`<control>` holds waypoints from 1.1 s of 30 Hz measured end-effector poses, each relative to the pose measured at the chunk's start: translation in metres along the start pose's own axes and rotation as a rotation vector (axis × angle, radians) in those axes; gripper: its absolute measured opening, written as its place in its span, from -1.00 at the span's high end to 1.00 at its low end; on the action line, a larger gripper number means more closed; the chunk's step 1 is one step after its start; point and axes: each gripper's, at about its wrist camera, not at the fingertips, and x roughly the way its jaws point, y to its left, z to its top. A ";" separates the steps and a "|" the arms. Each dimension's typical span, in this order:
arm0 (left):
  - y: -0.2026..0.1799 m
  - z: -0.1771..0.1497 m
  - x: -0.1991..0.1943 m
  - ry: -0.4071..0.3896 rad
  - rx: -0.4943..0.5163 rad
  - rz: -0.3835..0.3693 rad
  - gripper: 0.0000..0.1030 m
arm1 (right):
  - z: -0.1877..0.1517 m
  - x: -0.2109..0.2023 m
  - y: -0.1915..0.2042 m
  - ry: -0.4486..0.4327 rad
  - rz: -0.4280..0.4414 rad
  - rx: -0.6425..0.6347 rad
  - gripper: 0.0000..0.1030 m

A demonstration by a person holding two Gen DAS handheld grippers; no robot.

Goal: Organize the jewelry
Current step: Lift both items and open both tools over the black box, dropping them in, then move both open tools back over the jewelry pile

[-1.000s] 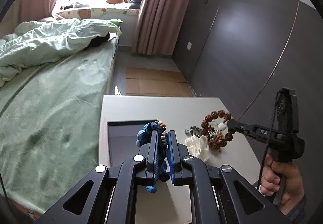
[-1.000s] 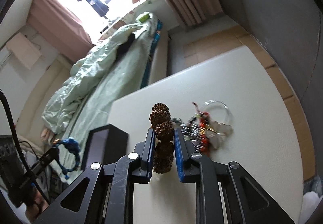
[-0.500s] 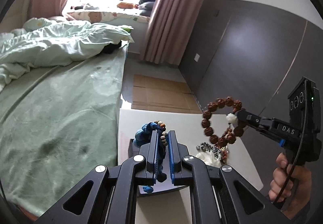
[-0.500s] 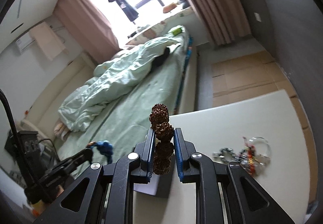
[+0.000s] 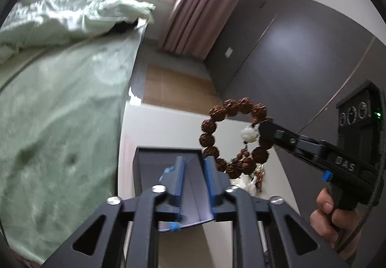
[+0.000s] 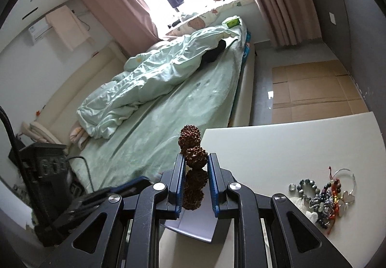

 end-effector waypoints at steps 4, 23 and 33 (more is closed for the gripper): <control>0.009 -0.004 -0.009 -0.046 -0.015 0.053 -0.19 | -0.005 0.012 -0.002 0.026 0.015 0.012 0.62; 0.000 -0.009 -0.011 -0.084 -0.023 0.109 -0.21 | -0.044 0.044 -0.026 0.156 0.006 0.196 -0.03; -0.041 -0.018 0.000 -0.068 0.036 0.113 -0.78 | -0.043 -0.024 -0.052 0.046 -0.168 0.242 -0.27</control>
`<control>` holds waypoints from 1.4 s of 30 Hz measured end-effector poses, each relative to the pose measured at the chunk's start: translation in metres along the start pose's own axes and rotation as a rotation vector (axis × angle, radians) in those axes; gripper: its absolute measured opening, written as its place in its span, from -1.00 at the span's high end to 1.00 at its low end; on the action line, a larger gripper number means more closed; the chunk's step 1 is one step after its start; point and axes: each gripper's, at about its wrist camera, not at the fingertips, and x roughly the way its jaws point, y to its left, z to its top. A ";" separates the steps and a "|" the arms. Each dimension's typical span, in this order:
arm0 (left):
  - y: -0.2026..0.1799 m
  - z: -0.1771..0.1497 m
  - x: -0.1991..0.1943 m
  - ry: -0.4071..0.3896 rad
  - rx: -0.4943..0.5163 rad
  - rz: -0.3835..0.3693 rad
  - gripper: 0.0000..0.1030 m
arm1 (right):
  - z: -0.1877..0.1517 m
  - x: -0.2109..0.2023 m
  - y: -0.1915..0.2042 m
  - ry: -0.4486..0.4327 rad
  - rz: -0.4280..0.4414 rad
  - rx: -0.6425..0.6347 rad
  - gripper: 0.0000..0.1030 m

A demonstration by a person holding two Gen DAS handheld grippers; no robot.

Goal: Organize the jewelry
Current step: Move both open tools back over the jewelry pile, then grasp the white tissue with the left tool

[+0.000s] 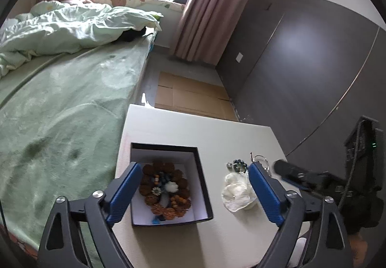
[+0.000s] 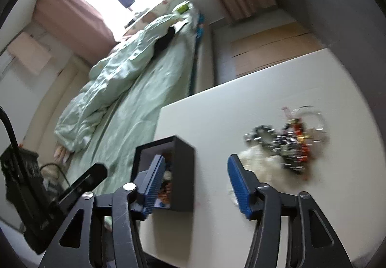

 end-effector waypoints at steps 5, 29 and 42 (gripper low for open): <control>-0.022 -0.002 0.007 0.013 0.056 0.015 -0.79 | -0.001 -0.033 -0.011 -0.080 -0.064 0.022 -0.67; -0.112 -0.011 0.072 0.228 0.206 -0.046 -0.92 | -0.026 -0.084 -0.119 -0.146 -0.095 0.260 -0.79; -0.120 -0.038 0.141 0.324 0.236 -0.017 -0.57 | -0.026 -0.078 -0.147 -0.136 -0.106 0.321 -0.79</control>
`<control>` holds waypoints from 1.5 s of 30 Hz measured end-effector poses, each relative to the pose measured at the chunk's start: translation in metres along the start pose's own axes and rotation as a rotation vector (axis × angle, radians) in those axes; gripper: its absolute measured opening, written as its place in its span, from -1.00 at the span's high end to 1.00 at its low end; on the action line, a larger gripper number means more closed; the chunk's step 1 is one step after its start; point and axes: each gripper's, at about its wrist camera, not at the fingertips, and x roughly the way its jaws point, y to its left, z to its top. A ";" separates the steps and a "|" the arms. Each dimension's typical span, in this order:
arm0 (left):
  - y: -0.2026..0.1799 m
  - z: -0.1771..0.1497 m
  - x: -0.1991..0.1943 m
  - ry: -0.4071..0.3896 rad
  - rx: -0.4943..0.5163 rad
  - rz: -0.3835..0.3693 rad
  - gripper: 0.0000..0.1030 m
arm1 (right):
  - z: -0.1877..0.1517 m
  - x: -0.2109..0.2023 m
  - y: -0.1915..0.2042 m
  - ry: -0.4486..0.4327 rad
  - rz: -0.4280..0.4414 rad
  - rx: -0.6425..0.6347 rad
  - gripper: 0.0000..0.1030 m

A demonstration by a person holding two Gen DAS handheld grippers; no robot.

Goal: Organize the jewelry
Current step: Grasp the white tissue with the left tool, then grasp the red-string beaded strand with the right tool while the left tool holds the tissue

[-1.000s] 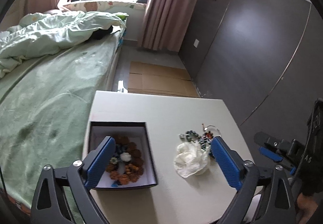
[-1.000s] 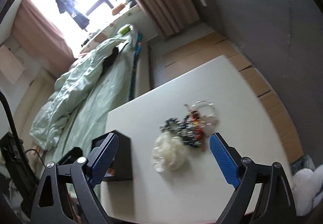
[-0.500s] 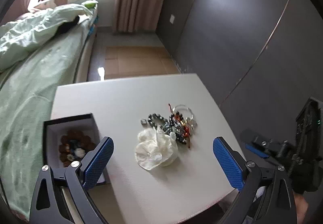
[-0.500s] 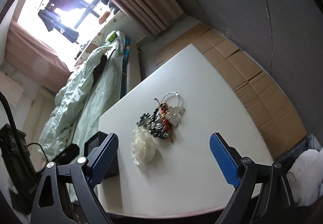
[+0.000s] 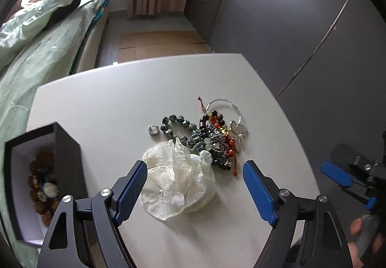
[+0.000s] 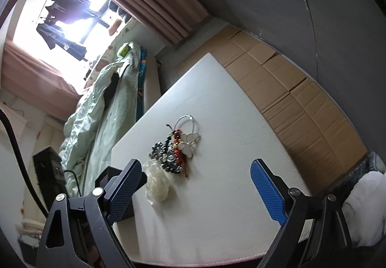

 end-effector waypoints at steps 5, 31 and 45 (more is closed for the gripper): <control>0.000 -0.007 0.020 0.043 0.049 0.069 -0.13 | 0.002 0.003 -0.006 0.012 -0.015 0.014 -0.79; 0.045 0.000 -0.045 -0.159 -0.082 -0.066 0.89 | 0.002 0.064 0.035 0.119 0.021 -0.061 -0.06; 0.067 -0.001 -0.060 -0.214 -0.129 -0.074 0.89 | 0.014 0.104 0.042 0.195 -0.071 -0.111 0.35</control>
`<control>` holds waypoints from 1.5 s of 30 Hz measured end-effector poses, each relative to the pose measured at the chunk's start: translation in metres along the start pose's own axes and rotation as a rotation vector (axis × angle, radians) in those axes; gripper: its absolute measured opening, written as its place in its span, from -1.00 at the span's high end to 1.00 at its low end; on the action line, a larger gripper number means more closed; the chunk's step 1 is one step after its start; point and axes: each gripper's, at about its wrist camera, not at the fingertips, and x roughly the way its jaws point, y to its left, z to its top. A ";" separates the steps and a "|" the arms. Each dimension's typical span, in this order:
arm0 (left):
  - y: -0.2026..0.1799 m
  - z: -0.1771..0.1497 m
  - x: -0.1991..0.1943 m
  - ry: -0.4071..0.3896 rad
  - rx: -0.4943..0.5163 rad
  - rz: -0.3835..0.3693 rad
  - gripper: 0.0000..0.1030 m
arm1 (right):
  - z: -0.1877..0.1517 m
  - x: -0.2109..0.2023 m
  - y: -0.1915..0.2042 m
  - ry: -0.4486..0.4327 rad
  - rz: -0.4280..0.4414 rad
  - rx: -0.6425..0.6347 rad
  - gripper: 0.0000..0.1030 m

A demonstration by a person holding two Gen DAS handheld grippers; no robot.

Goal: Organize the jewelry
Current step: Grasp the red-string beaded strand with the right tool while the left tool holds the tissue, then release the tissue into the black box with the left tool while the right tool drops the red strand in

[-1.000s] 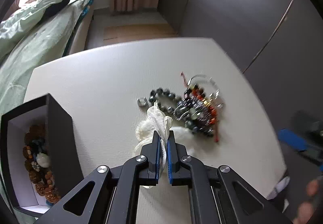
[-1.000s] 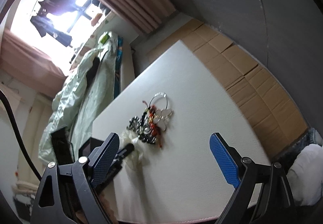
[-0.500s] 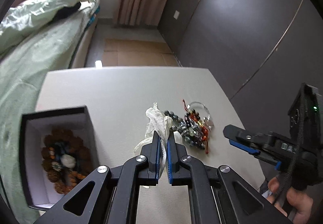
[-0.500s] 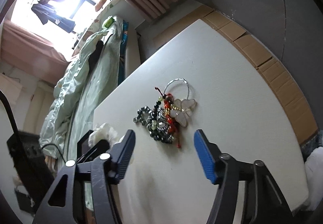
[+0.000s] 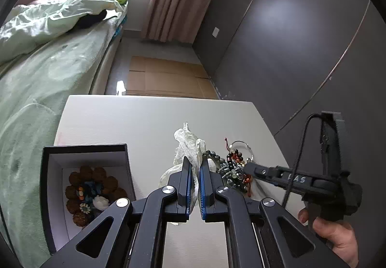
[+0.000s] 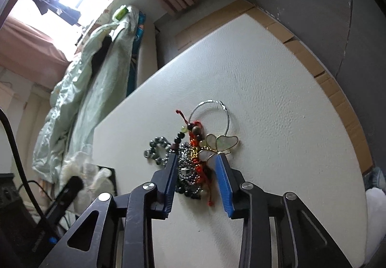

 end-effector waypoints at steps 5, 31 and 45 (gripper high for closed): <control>0.005 0.001 -0.008 -0.019 -0.020 0.008 0.89 | 0.001 0.006 0.002 0.011 -0.031 -0.020 0.42; 0.053 0.009 -0.053 -0.079 -0.105 0.092 0.89 | -0.002 -0.043 0.037 -0.153 0.166 -0.082 0.82; 0.080 0.006 -0.054 -0.044 -0.174 0.078 -0.54 | -0.012 -0.042 0.077 -0.149 0.280 -0.159 0.82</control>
